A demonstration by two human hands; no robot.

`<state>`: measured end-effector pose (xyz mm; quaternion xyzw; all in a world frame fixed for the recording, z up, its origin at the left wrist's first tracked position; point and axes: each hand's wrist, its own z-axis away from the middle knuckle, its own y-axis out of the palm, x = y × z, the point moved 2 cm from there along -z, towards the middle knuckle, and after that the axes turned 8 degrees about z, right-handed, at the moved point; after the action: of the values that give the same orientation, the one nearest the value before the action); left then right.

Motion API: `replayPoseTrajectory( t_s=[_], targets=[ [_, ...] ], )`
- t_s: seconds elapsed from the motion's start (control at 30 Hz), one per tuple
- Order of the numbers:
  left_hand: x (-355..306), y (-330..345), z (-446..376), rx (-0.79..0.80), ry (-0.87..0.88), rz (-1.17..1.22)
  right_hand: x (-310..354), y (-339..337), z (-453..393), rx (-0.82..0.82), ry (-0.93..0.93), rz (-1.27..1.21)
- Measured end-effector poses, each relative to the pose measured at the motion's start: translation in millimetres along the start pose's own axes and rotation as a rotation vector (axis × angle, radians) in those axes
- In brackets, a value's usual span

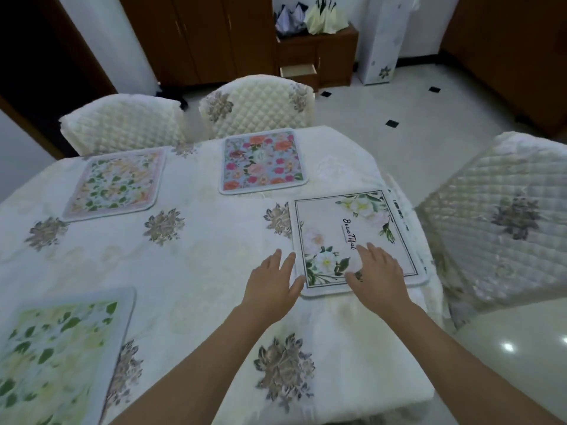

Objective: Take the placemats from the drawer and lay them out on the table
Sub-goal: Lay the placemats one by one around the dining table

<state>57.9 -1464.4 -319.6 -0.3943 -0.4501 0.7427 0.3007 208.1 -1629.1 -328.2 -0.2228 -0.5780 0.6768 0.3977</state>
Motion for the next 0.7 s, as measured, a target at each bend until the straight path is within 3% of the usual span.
replayPoseTrajectory(
  t_s=[0.17, 0.3, 0.5, 0.7],
  targets=[
    [-31, 47, -35, 0.073, -0.041, 0.058, -61, 14, -22, 0.047, 0.099, 0.021],
    [-39, 60, -42, 0.003, -0.087, 0.139, -84, 26, -29, 0.090, 0.132, 0.057],
    [-38, 51, -52, -0.129, -0.246, 0.317, -93, 24, -41, 0.040, 0.215, 0.036],
    [-37, 48, -58, -0.181, -0.297, 0.398, -96, 21, -41, -0.007, 0.229, 0.089]
  ],
)
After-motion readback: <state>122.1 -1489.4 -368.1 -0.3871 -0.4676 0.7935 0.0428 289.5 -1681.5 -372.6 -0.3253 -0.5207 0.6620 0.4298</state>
